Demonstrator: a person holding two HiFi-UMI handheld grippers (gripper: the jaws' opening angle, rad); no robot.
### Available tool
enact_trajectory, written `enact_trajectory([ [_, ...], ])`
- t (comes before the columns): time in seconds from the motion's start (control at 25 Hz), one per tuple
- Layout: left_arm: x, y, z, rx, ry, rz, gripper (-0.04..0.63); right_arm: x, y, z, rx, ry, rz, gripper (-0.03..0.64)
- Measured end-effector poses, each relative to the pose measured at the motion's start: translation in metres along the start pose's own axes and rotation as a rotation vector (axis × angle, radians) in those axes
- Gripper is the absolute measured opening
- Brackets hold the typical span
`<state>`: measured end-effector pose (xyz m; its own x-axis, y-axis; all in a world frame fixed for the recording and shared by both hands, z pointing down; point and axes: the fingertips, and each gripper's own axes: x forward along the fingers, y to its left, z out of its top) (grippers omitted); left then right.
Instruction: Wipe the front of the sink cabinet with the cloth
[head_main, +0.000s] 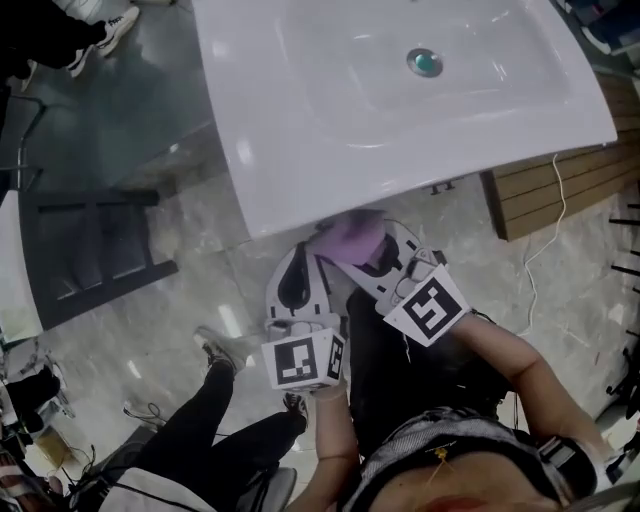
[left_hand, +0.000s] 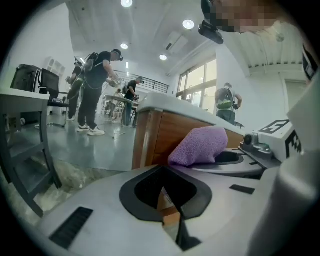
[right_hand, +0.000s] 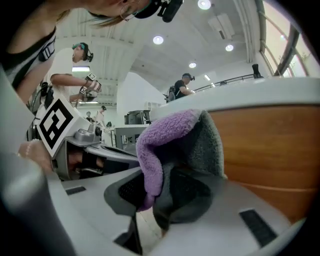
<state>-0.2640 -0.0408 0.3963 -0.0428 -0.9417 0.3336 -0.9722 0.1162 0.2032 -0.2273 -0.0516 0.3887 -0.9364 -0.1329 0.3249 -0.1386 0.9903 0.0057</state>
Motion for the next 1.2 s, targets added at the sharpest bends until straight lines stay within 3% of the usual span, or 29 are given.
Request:
enact_trajectory([
  [0.24,0.025,0.015,-0.059,0.049,-0.122,0.010,0.000,0.024,-0.005,-0.061,-0.159,-0.043,-0.006,0.156],
  [0.4,0.030,0.021,-0.088,0.081,-0.199,-0.029,0.000,0.028,-0.003,-0.085,-0.196,-0.104,-0.049,0.156],
  [0.6,0.017,0.027,-0.089,0.091,-0.222,-0.029,0.000,0.027,0.003,-0.068,-0.169,-0.193,-0.118,0.156],
  [0.8,0.003,0.030,-0.077,0.102,-0.266,-0.013,0.000,0.024,0.009,-0.060,-0.191,-0.203,-0.152,0.156],
  [1.04,0.002,0.030,-0.076,0.108,-0.278,-0.010,0.000,0.019,0.012,-0.042,-0.184,-0.270,-0.157,0.156],
  [1.2,0.000,0.025,-0.070,0.120,-0.304,-0.013,0.000,0.016,0.008,-0.028,-0.203,-0.241,-0.158,0.156],
])
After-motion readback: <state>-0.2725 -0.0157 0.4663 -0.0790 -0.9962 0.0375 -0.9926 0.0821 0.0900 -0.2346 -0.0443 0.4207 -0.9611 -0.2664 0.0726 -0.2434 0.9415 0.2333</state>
